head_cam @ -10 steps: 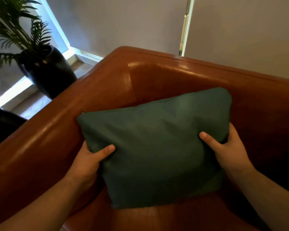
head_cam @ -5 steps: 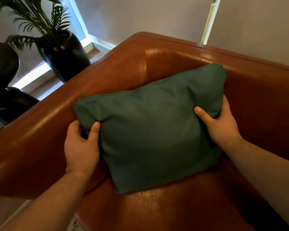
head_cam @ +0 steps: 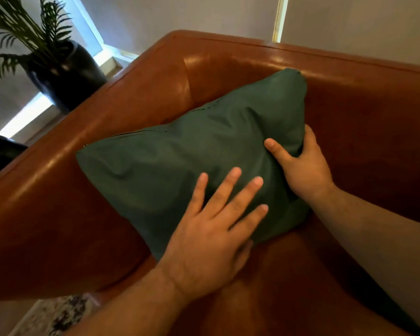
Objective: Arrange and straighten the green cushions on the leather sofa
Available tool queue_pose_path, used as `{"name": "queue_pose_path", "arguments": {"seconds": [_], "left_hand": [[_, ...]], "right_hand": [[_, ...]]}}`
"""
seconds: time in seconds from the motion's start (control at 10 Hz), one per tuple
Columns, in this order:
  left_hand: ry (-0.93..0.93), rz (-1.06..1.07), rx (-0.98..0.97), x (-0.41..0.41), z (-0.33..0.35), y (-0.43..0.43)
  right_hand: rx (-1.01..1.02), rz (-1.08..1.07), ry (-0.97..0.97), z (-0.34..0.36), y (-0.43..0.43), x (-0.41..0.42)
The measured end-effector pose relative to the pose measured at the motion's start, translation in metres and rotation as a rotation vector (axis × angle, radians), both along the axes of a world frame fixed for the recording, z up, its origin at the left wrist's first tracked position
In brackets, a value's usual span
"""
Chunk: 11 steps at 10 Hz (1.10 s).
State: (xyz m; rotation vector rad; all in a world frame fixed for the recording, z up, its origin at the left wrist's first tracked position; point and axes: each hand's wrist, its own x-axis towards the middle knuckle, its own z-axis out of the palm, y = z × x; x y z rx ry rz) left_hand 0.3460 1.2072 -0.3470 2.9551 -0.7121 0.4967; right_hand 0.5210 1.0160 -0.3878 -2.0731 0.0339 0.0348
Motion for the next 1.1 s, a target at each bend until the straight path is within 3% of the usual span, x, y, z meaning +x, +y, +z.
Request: {"name": "queue_pose_path", "arguments": {"seconds": [0.1,0.2,0.3,0.4,0.5,0.6,0.9,1.0,1.1], "left_hand": [[0.03,0.075,0.244,0.03,-0.012,0.033],[0.009,0.06,0.345,0.045,-0.024,0.056],[-0.044,0.031,0.35,0.053,-0.035,0.06],[-0.094,0.022,0.325,0.053,-0.036,0.061],[-0.17,-0.079,0.254,0.042,-0.04,0.064],[-0.127,-0.108,0.275,0.041,-0.04,0.071],[0.166,-0.105,0.412,0.038,-0.01,0.072],[0.342,-0.146,0.468,0.039,0.025,0.07],[0.582,-0.089,0.391,0.048,0.086,0.069]], "right_hand": [[0.06,0.048,0.016,-0.006,-0.007,-0.01],[-0.023,-0.04,-0.038,-0.009,-0.005,-0.033],[-0.179,-0.21,-0.252,-0.013,0.002,-0.069],[-0.243,-0.207,-0.284,-0.026,0.009,-0.087],[-0.228,-0.17,-0.194,-0.035,0.013,-0.077],[-0.227,-0.135,-0.176,-0.035,0.014,-0.07],[-0.306,0.013,-0.022,0.005,-0.009,-0.078],[-0.378,0.081,0.005,0.056,-0.03,-0.076],[-0.41,0.071,-0.072,0.127,-0.056,-0.072]]}}
